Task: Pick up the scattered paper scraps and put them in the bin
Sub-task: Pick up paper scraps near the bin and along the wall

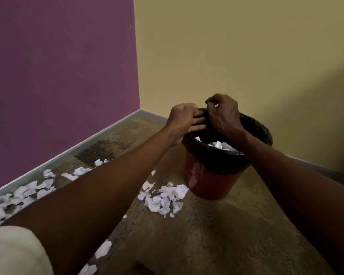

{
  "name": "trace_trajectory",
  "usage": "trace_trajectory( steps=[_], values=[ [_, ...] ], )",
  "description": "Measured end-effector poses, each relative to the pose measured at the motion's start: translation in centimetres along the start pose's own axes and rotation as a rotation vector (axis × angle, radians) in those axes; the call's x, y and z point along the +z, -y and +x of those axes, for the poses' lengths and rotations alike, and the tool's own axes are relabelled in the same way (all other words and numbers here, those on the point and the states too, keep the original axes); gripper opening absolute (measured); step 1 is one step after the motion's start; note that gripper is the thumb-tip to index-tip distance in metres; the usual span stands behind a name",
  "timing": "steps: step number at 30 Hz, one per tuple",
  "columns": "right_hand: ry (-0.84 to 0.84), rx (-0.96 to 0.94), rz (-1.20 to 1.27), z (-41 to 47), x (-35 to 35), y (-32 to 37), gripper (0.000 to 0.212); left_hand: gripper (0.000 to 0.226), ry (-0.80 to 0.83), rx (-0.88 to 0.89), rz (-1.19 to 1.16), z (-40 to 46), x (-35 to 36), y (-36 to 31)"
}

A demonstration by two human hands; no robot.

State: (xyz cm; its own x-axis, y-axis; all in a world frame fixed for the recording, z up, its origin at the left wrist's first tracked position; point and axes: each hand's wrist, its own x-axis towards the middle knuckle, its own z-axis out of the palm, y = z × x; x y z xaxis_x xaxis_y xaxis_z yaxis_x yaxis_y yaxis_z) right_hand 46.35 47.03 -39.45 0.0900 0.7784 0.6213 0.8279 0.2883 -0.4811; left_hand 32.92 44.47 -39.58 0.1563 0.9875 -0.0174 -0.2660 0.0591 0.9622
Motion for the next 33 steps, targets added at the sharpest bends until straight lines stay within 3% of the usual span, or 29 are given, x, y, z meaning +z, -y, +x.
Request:
trace_trajectory(
  steps=[4,8,16,20,23,27,31,33],
  values=[
    [-0.027,-0.113,0.096,-0.6,2.1,3.4,0.027,0.018,-0.125,0.043,0.157,-2.9,-3.8,0.2],
    [0.085,-0.229,0.192,-2.9,5.0,7.3,0.025,0.021,-0.217,-0.007,0.221,-6.4,-8.9,1.3],
    [0.654,-0.394,0.184,-11.3,12.0,12.5,0.018,0.015,-0.501,-0.209,0.283,-16.5,-23.1,5.9],
    [1.024,-0.487,0.108,-16.8,15.8,14.1,0.017,0.009,-0.617,-0.316,0.317,-23.2,-29.0,8.6],
    [1.318,-0.528,0.041,-21.5,17.9,15.1,0.038,0.007,-0.634,-0.361,0.442,-28.7,-32.5,11.0],
    [1.561,-0.661,-0.049,-27.5,20.0,15.8,0.08,0.012,-0.546,-0.356,0.87,-35.8,-35.7,14.2],
    [1.657,-0.771,-0.127,-31.5,21.2,16.6,0.111,0.071,-0.453,-0.37,1.101,-42.9,-37.3,17.3],
    [1.632,-0.816,-0.15,-33.2,21.9,16.9,0.113,0.096,-0.389,-0.414,1.275,-46.3,-37.3,18.9]
  ],
)
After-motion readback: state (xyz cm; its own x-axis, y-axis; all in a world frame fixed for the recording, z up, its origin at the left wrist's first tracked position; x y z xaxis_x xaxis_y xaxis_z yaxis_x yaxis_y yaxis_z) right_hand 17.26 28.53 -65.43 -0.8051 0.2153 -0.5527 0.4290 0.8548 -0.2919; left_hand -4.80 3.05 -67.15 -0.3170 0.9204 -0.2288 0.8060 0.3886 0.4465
